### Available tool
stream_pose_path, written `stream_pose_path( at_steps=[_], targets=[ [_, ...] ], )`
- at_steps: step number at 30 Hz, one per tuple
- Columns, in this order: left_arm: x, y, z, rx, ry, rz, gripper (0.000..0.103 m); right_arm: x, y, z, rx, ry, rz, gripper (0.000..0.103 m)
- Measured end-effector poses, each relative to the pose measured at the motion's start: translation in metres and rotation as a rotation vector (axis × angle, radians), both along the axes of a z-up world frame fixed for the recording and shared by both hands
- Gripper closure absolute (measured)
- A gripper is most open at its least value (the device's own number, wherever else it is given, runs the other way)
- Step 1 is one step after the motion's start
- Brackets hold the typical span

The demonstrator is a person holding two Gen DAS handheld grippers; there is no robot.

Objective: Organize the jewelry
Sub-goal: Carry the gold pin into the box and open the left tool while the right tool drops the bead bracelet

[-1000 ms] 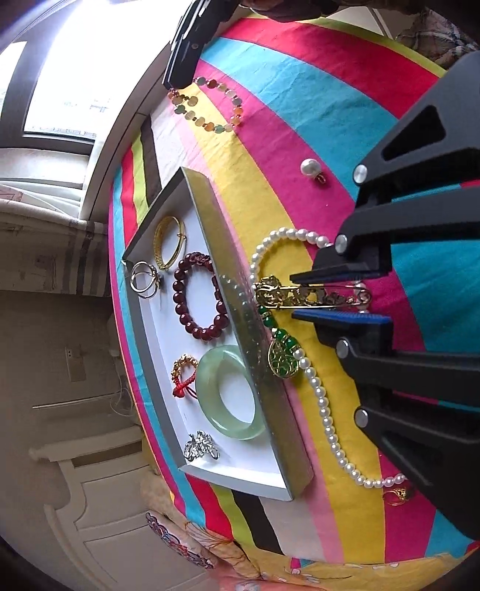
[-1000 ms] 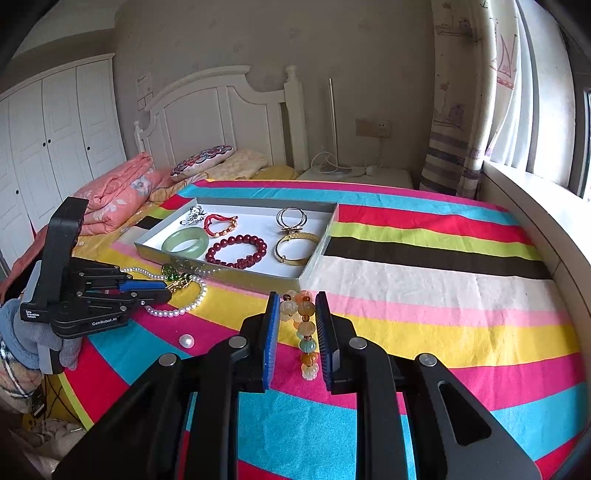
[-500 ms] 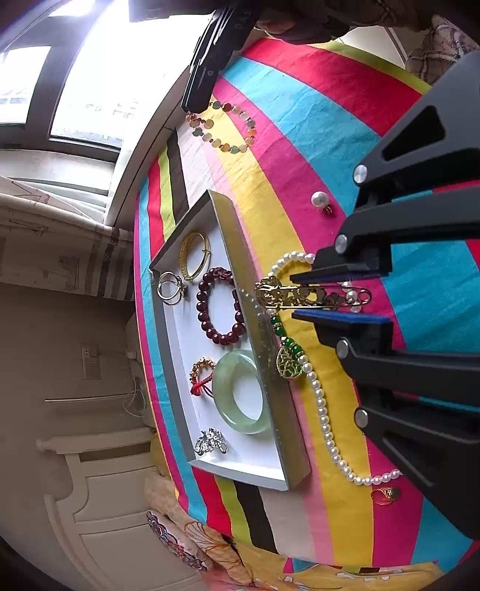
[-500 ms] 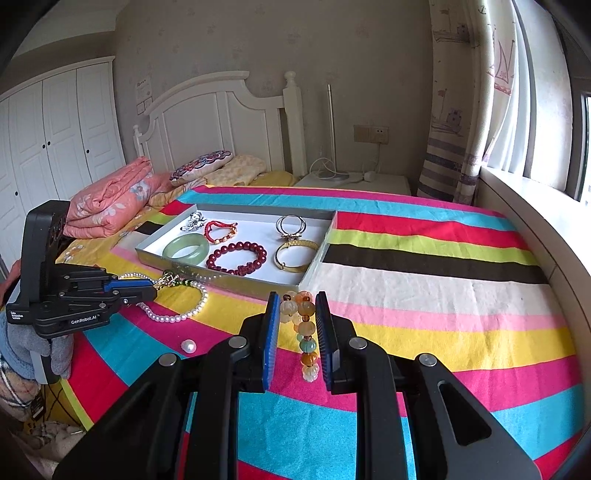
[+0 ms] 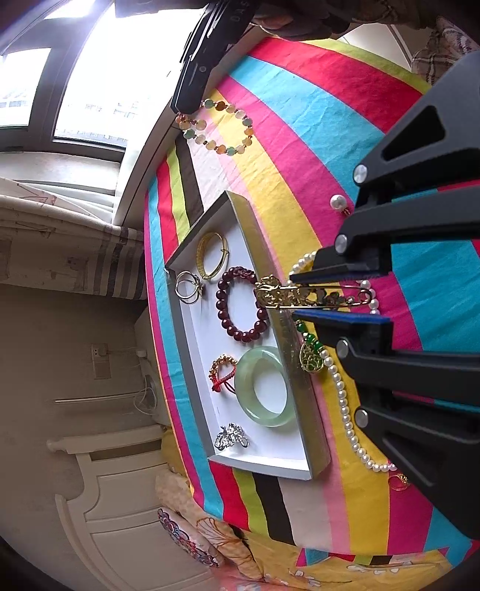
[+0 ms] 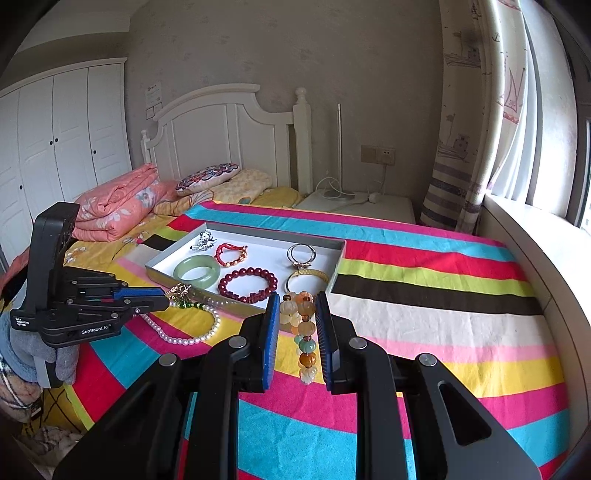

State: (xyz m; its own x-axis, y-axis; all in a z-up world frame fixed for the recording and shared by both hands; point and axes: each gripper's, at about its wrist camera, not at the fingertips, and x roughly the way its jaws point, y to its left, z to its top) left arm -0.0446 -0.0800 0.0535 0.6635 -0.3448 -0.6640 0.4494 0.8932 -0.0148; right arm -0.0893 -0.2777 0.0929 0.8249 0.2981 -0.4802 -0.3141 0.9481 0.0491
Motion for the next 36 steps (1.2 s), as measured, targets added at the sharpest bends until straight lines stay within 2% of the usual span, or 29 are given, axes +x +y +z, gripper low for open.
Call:
stream_pose_path(
  at_steps=[7,14,21,30,36],
  targets=[
    [0.014,-0.003,0.011,0.002,-0.019,0.006,0.090,0.014,0.018,0.010,-0.023,-0.022,0.037,0.084],
    [0.049,0.002,0.041,-0.056,-0.023,0.022,0.090,0.046,0.034,0.025,-0.005,-0.030,0.072,0.083],
    [0.098,0.009,0.061,-0.111,0.042,0.033,0.091,0.090,0.046,0.028,0.033,0.013,0.101,0.083],
    [0.139,0.018,0.058,-0.084,0.083,0.092,0.091,0.148,0.074,0.011,0.028,0.108,0.119,0.083],
    [0.146,0.036,0.050,-0.065,0.089,0.124,0.091,0.171,0.087,-0.001,0.025,0.157,0.120,0.083]
  ],
)
